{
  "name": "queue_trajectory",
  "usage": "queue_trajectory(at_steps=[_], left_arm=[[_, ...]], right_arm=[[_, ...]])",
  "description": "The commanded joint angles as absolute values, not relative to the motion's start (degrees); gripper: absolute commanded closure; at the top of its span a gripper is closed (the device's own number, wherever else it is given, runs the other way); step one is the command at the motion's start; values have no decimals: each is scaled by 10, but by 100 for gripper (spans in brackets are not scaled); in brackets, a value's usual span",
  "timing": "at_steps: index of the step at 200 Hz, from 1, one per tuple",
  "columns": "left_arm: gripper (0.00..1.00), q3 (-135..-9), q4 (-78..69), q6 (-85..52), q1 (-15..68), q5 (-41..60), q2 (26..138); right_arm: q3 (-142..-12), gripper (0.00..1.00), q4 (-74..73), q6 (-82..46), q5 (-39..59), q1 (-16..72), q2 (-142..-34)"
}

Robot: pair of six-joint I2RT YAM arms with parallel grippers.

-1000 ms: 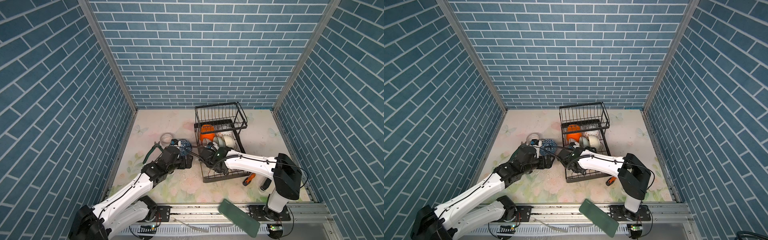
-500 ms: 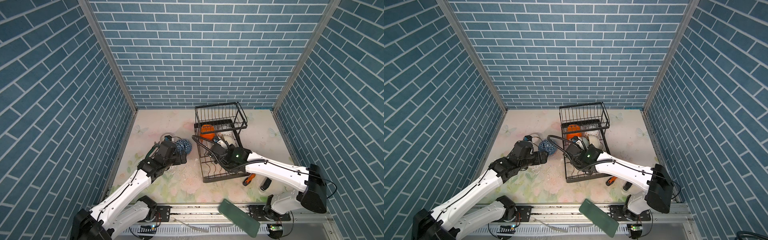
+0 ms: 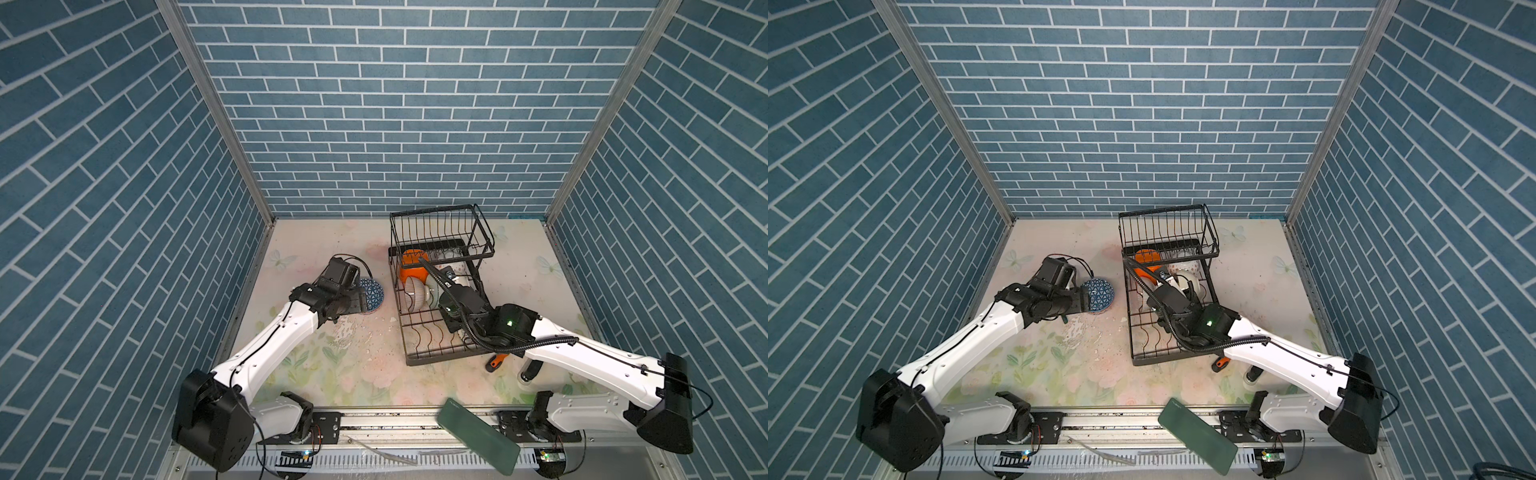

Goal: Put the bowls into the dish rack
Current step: 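Open and raise the right gripper while the left gripper lowers onto the blue-patterned bowl rim, then close the left gripper on the rim of the blue-patterned bowl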

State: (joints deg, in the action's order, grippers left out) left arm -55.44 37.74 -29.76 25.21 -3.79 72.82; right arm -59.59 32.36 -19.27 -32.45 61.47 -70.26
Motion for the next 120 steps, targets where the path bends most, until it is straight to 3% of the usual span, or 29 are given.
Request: queue_trajectory(at_steps=[1, 69, 120], left_arm=[[21, -578, 400, -281, 241, -38, 764], [39, -619, 399, -258, 227, -49, 855], [47, -640, 399, -233, 223, -66, 897]], right_arm=[[-573, 48, 293, -211, -310, 612, -693], [-559, 48, 263, -207, -299, 612, -714], [-556, 48, 251, -205, -291, 612, -729]])
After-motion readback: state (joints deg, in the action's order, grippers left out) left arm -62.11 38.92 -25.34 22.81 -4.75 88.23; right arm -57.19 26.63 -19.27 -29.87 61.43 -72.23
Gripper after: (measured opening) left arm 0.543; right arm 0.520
